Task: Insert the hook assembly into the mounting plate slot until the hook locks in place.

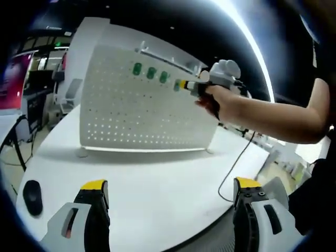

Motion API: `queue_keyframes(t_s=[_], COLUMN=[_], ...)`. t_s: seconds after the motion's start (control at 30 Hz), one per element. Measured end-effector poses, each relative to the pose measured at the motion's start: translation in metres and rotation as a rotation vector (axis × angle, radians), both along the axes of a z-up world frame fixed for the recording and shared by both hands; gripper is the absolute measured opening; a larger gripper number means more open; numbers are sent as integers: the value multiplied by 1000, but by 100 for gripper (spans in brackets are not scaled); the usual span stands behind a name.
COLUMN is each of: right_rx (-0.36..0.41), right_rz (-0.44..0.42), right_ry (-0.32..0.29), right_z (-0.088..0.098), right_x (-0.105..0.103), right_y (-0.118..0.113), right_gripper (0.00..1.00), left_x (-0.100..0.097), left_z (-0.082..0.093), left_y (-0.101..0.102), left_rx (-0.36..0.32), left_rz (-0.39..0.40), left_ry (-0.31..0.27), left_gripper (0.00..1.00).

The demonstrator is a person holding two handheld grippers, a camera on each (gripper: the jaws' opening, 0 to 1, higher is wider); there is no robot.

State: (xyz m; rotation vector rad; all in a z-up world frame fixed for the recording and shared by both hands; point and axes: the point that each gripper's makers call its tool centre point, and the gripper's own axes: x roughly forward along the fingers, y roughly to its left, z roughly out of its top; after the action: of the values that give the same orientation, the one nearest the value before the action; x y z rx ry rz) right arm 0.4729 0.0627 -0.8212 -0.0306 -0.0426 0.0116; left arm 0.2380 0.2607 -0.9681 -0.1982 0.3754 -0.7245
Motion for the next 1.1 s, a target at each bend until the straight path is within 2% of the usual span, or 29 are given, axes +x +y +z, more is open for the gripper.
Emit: queue_keyframes(t_s=[0.37,1.1], right_rx=[-14,-4], right_rz=[-40,-70], right_ry=[-43,-48], right_z=[20,21], right_x=[19,24], right_y=[-11,-12], right_gripper=[0,0], left_x=[2,3], left_z=[-3,-5], left_y=[3,5], left_rx=[8,18], left_rz=[13,28], left_ry=[8,14], left_gripper=[100,100])
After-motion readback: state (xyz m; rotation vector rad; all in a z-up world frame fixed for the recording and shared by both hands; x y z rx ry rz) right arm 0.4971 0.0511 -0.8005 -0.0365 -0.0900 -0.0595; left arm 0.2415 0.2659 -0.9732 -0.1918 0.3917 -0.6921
